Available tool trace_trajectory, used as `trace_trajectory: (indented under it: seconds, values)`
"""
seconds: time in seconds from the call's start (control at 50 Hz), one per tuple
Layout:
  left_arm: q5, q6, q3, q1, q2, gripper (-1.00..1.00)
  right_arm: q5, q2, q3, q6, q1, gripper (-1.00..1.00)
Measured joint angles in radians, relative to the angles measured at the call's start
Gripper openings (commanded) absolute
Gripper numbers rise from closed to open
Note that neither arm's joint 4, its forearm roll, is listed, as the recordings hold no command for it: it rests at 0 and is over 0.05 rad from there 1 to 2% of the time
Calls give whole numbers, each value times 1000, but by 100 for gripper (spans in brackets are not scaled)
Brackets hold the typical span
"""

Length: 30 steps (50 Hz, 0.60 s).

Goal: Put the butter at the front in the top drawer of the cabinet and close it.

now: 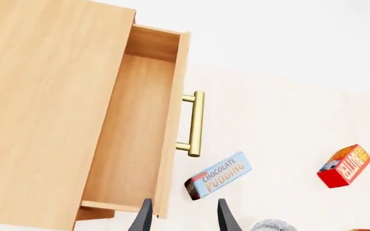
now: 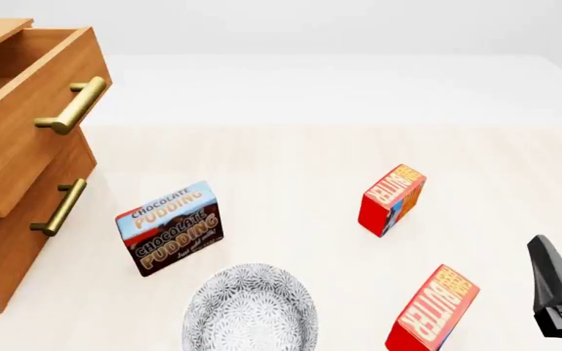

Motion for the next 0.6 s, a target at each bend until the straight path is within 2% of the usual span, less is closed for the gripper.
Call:
trace_trajectory:
  seconds: [0.6]
  values:
    - [-61,-20,45,36,75,100,0,0,0,0,0,100]
